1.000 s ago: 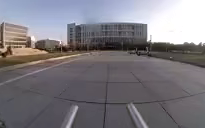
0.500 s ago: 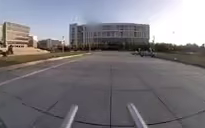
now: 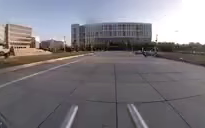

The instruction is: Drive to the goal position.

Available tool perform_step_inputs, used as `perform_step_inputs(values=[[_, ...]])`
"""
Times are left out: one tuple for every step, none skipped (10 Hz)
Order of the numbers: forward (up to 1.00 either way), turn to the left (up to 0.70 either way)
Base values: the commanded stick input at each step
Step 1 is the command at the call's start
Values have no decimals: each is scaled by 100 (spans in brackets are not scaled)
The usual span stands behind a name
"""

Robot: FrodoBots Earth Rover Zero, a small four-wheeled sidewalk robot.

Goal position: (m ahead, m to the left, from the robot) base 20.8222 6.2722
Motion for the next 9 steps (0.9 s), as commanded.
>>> perform_step_inputs(values=[[70,-14],[70,-14],[70,-14],[70,0],[70,0],[70,0],[70,0],[70,0],[70,0]])
